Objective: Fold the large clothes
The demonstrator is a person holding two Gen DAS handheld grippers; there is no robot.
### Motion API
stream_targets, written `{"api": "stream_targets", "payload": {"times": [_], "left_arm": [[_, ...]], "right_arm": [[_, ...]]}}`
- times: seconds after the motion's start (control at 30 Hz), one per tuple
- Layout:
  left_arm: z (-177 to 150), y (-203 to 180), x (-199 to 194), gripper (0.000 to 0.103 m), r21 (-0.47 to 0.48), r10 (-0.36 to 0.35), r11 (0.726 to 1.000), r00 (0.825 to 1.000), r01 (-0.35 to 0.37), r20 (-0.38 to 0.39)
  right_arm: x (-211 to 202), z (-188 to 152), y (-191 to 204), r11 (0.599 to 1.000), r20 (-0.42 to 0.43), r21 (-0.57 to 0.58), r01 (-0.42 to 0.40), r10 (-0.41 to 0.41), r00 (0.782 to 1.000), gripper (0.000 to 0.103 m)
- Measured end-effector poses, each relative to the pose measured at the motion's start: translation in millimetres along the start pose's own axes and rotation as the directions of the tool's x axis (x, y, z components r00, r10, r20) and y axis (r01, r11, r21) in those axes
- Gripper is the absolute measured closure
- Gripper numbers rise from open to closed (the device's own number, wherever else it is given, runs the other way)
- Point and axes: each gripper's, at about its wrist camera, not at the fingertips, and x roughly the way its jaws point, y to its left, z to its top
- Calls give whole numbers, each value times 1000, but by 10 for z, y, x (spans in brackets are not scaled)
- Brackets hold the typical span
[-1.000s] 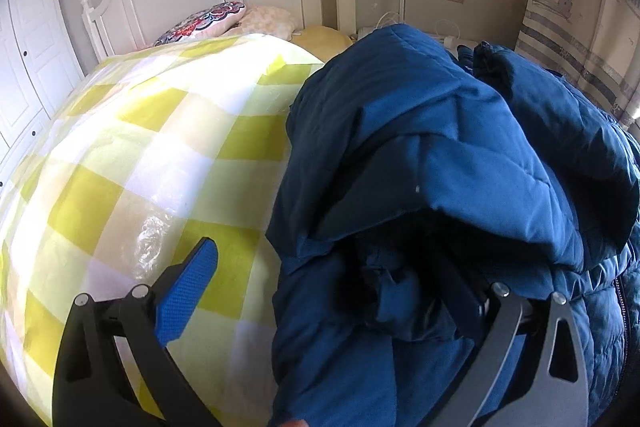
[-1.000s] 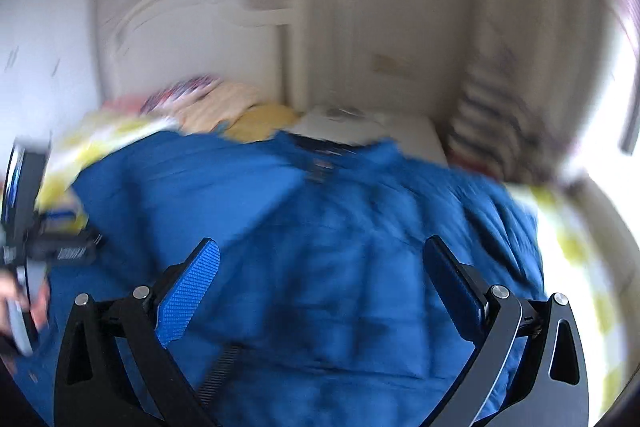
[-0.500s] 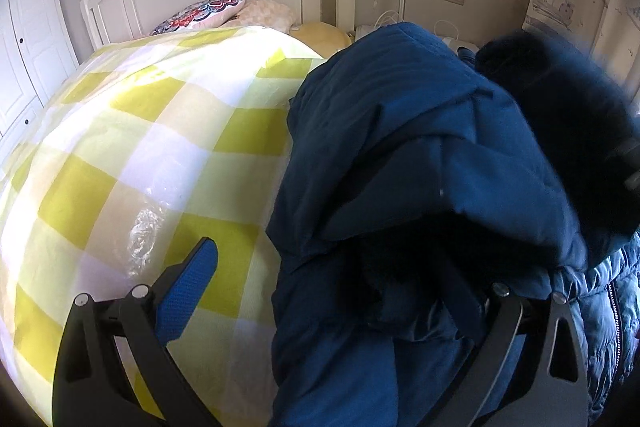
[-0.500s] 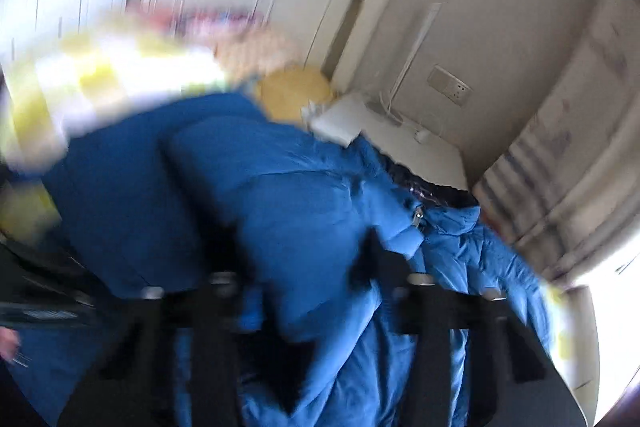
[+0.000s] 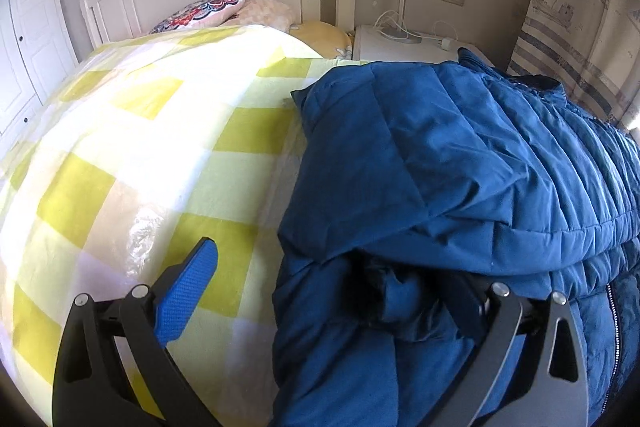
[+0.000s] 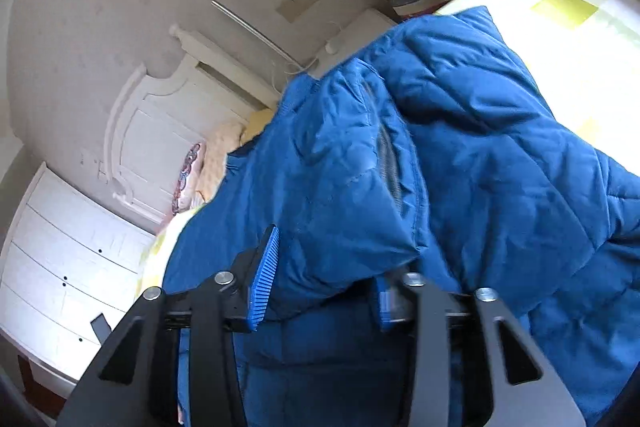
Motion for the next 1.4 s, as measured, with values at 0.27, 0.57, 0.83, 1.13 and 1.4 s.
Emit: {"api": "stream_targets", "payload": {"times": [0.27,0.57,0.83,1.13,1.4], "left_arm": [[-5,-6,6,2,-2,-1,1000,1000,1,-1],[6,27,18,2,-3,-5,1000,1000,5,-3],[7,-8,6,2,8,11,1000,1000,-11,4],[-165,-201,-457,4,41,-21,999,998,18,66],[369,-1010,-656,3,151,-257,959,961,241,97]], "right_arm": [[-253,-149,194,992,112,-90,92,-82,990,73],[-688,-212,455,949,255,-96,299,-267,929,58],[495,-189,746,679,124,-539,498,-521,844,20],[510,-273,656,658,141,-556,507,-526,838,16],[629,-220,706,670,133,-553,495,-516,846,15]]}}
